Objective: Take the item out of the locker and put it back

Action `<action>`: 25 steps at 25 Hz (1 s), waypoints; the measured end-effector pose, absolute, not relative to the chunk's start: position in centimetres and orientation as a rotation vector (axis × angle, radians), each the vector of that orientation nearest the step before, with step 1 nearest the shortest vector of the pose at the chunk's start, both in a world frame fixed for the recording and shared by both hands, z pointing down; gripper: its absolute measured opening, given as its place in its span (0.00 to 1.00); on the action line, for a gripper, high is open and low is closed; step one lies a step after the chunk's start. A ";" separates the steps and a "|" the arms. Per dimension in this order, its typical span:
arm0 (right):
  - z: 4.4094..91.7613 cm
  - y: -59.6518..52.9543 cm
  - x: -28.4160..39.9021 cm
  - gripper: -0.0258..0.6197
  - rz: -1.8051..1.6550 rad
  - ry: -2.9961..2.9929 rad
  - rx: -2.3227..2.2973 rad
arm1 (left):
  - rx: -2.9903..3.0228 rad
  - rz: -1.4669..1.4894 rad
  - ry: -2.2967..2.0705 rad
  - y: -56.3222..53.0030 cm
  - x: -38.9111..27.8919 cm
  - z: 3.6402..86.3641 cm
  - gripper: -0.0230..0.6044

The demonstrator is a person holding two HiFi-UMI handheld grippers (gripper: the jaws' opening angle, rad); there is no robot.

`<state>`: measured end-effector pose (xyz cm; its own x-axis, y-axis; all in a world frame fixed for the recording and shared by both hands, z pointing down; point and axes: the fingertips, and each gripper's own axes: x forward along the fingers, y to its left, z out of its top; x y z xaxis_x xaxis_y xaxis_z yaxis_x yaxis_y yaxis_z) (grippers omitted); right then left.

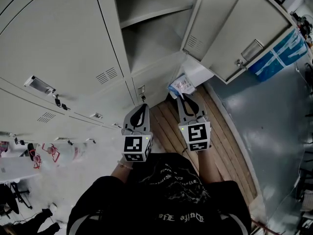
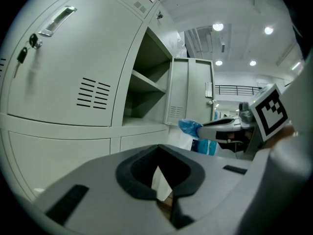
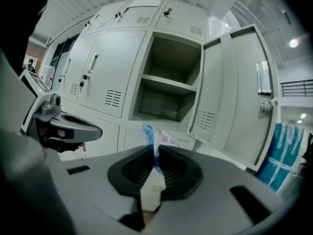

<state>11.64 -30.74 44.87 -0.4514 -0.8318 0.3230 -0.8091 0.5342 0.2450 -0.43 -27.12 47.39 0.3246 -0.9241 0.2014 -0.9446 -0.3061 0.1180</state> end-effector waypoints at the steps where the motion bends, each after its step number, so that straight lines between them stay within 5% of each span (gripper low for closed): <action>1: 44.9 -30.8 11.5 0.09 -0.061 -2.379 1.343 | 2.379 0.151 -1.703 -27.3 -0.5 47.4 0.05; 7: 42.7 -32.0 11.1 0.09 0.150 -2.497 1.458 | 2.409 0.177 -1.688 -28.8 -0.9 47.5 0.05; 25: 29.1 -39.7 7.5 0.09 -0.239 -2.511 1.507 | 2.550 0.231 -1.505 -33.7 -2.5 46.7 0.05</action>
